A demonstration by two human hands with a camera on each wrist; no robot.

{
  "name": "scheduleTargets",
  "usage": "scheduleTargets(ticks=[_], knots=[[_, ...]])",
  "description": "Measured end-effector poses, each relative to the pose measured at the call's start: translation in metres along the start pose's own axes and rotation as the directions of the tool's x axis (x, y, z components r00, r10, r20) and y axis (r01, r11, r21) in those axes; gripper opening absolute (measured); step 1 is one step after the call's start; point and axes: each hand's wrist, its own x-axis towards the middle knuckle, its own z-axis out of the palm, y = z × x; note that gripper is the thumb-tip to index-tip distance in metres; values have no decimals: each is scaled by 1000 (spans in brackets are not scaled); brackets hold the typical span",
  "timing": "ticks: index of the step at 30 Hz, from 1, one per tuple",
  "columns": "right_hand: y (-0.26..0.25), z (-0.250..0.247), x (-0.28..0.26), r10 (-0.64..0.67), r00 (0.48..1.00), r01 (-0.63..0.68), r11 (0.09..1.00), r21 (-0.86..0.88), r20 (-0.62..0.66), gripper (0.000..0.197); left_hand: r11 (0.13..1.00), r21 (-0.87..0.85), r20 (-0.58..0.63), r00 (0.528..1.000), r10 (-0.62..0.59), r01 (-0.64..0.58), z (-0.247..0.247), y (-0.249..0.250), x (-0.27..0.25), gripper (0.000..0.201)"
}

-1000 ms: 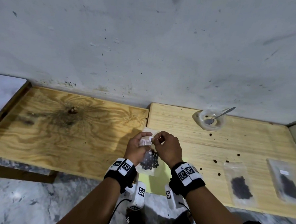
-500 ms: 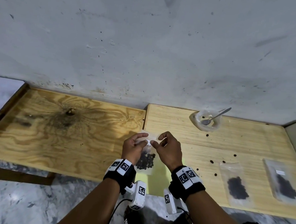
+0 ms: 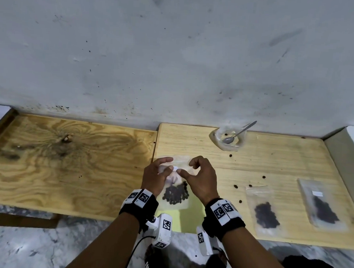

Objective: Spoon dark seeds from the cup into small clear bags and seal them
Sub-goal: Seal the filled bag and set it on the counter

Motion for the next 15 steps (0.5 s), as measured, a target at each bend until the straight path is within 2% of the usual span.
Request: scheduleTargets(ticks=[2, 6, 9, 12, 15], knots=[[14, -19, -1, 28, 999, -26, 998, 55, -34, 32, 996, -84, -14, 1000, -16, 15, 16, 6, -1, 25], [46, -68, -9, 155, 975, -185, 964, 189, 161, 23, 990, -134, 4, 999, -41, 41, 61, 16, -2, 20], [65, -106, -15, 200, 952, -250, 946, 208, 233, 27, 994, -105, 22, 999, -35, 37, 101, 21, -3, 22], [85, -148, -15, 226, 957, -271, 922, 277, 183, 27, 999, -32, 63, 998, 6, -4, 148, 27, -8, 26], [108, -194, -11, 316, 948, -304, 871, 386, 33, 24, 1000, -9, 149, 989, -9, 10, 198, 29, -20, 32]])
